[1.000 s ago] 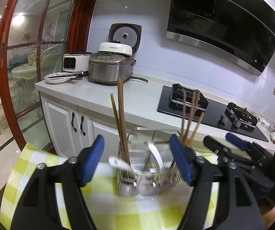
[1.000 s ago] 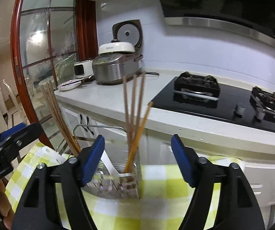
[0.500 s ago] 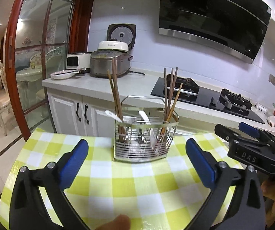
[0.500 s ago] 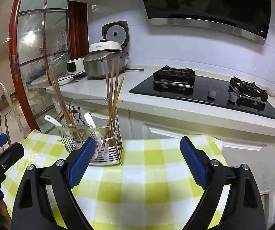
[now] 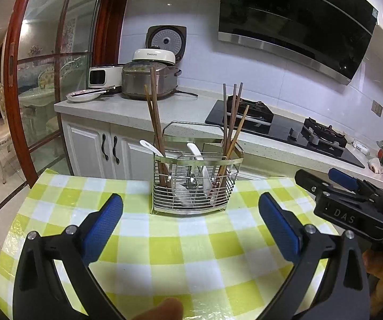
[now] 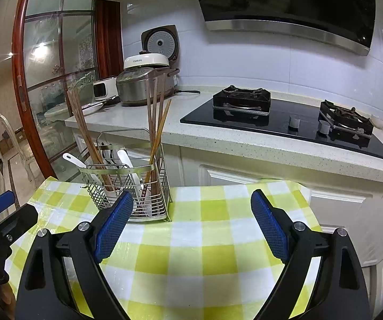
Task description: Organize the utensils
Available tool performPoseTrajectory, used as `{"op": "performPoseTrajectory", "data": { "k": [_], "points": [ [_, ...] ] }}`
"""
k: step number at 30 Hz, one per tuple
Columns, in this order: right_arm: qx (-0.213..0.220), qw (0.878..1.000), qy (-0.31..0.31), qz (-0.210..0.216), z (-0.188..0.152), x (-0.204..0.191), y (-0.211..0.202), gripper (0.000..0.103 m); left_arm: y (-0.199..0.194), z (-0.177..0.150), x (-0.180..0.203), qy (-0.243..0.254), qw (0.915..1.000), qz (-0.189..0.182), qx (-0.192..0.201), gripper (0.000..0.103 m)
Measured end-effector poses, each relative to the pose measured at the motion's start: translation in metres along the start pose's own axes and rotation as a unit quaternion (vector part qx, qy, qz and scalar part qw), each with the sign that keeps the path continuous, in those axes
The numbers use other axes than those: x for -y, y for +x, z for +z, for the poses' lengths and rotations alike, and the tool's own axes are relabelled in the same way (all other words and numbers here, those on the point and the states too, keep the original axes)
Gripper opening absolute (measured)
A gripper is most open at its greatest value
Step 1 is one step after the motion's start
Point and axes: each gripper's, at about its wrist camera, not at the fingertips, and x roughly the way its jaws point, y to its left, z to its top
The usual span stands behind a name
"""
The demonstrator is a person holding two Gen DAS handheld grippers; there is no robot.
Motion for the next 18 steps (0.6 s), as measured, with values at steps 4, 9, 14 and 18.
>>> {"op": "performPoseTrajectory", "data": {
  "k": [4, 9, 14, 18],
  "points": [
    [-0.002, 1.000, -0.001, 0.001, -0.0012, -0.0003, 0.0004, 0.084, 0.0000, -0.0002, 0.0004, 0.000, 1.0000, 0.001, 0.002, 0.098],
    [-0.002, 1.000, -0.001, 0.002, -0.0008, 0.0002, 0.0022, 0.084, 0.0008, -0.0014, 0.0000, -0.001, 1.0000, 0.002, -0.002, 0.098],
    [-0.002, 1.000, -0.002, 0.002, -0.0006, 0.0000, 0.0021, 0.084, -0.0001, -0.0014, -0.0001, -0.002, 1.0000, 0.003, -0.002, 0.098],
    [-0.002, 1.000, -0.003, 0.002, -0.0012, -0.0006, 0.0019, 0.084, 0.0001, -0.0018, -0.0002, -0.002, 1.0000, 0.003, -0.001, 0.098]
  ]
}}
